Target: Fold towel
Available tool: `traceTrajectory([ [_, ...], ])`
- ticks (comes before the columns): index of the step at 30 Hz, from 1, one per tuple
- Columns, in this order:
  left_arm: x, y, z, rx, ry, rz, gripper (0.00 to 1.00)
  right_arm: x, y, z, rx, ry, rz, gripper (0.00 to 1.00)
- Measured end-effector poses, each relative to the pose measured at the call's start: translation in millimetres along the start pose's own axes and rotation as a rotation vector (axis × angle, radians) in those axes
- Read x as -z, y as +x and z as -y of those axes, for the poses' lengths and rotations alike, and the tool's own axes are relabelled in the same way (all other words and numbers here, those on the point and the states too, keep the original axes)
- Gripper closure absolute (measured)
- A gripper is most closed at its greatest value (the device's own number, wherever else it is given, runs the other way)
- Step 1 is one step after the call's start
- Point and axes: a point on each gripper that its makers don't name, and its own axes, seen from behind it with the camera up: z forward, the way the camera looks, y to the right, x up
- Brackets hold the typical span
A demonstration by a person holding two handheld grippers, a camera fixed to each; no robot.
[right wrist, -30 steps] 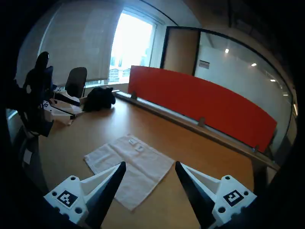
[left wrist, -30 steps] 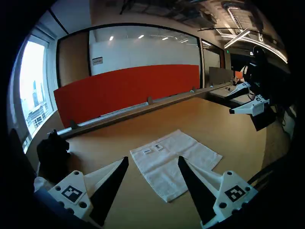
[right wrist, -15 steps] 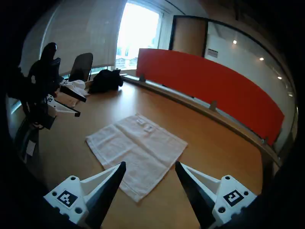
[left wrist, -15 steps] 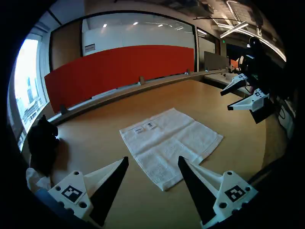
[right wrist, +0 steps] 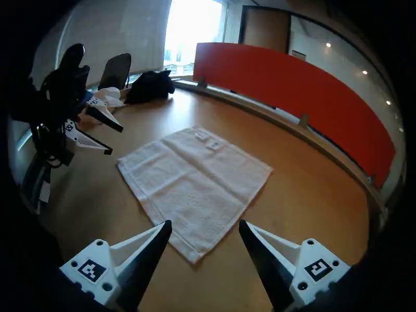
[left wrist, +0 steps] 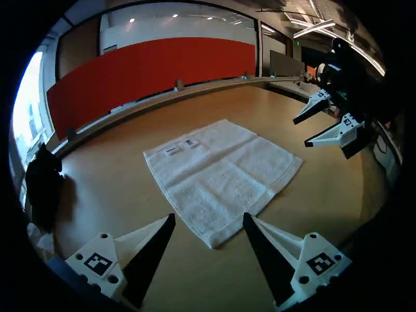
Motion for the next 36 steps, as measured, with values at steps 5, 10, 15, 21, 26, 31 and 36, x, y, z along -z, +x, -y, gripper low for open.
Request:
traceTrajectory([
  [5,-11.0,-10.8,-4.4,-0.001,-0.016,0.029,0.04,-8.0,-13.4,5.6,0.002,0.017,0.029,0.00],
  [10,-19.5,-21.9,-5.7,0.000,-0.025,0.063,0.03,-14.1,-28.8,10.0,0.009,0.034,0.064,0.00],
  [15,-25.7,-32.0,-7.6,0.005,-0.037,0.096,0.04,-18.6,-41.1,13.3,0.007,0.049,0.094,0.00],
  [21,-31.4,-43.6,-7.2,0.021,-0.041,0.138,0.04,-20.8,-51.1,12.2,-0.014,0.057,0.117,0.00],
  [26,-35.2,-50.7,-8.6,0.025,-0.046,0.165,0.04,-21.7,-58.9,13.6,-0.017,0.070,0.141,0.02],
  [31,-36.8,-51.9,-10.3,0.022,-0.049,0.172,0.03,-23.2,-64.1,15.1,-0.026,0.078,0.158,0.06],
  [36,-36.7,-51.9,-11.1,0.021,-0.048,0.178,0.03,-23.9,-65.6,16.6,-0.043,0.091,0.164,0.11],
])
